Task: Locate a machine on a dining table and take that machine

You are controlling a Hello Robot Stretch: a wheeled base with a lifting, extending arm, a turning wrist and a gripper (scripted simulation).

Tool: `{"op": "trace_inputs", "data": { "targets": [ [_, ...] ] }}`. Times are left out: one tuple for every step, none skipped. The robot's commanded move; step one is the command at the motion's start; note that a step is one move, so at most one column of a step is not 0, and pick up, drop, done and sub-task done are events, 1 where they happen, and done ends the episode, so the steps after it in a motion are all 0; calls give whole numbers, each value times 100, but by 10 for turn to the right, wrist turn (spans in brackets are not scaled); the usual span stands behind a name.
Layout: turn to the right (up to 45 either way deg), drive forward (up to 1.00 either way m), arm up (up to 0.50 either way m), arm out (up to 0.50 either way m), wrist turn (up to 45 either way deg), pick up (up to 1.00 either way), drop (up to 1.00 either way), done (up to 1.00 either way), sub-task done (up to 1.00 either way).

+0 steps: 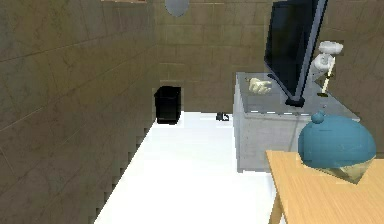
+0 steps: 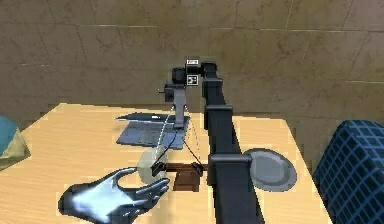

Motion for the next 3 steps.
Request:
{"op": "trace_inputs", "data": {
  "targets": [
    [0, 0, 0, 0, 450, 0, 0, 0, 0],
    [0, 0, 0, 0, 450, 0, 0, 0, 0],
    [0, 0, 0, 0, 450, 0, 0, 0, 0]
  ]
}}
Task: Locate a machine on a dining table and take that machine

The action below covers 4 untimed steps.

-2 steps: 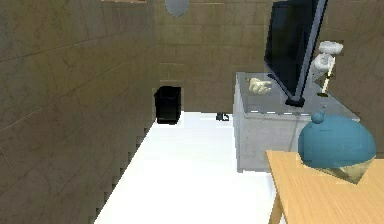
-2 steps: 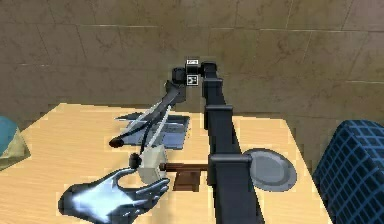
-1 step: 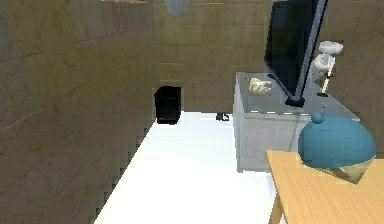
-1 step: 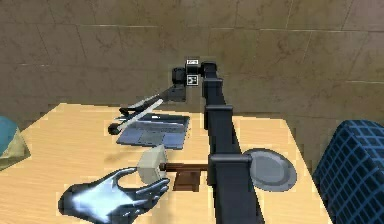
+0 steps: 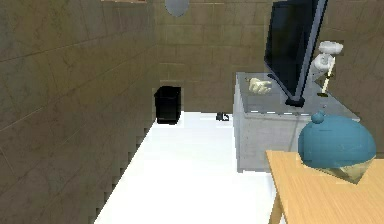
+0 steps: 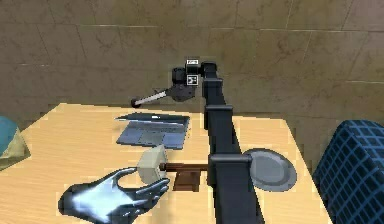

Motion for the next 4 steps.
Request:
{"op": "trace_inputs", "data": {
  "targets": [
    [0, 0, 0, 0, 390, 0, 0, 0, 0],
    [0, 0, -30, 0, 0, 0, 0, 0, 0],
    [0, 0, 0, 0, 0, 100, 0, 0, 0],
    [0, 0, 10, 0, 0, 0, 0, 0, 0]
  ]
}}
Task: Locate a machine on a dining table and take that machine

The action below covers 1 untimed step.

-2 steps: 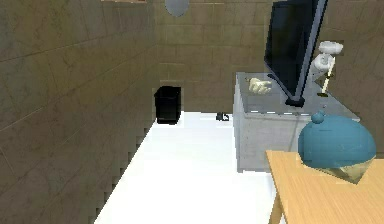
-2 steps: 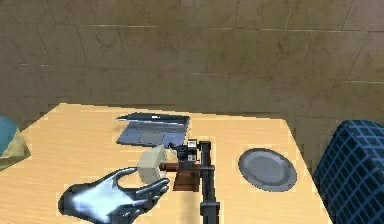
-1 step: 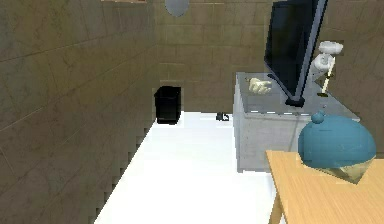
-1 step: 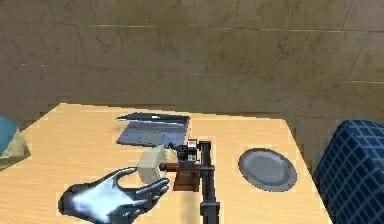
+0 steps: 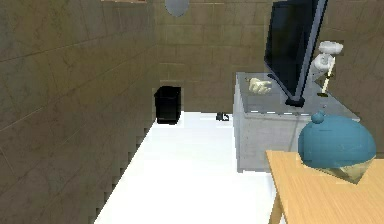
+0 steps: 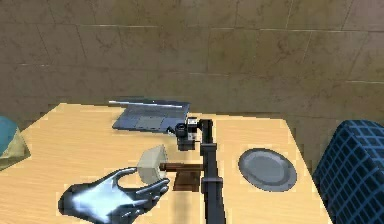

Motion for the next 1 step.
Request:
{"op": "trace_inputs", "data": {
  "targets": [
    [0, 0, 0, 0, 0, 0, 0, 100, 0]
  ]
}}
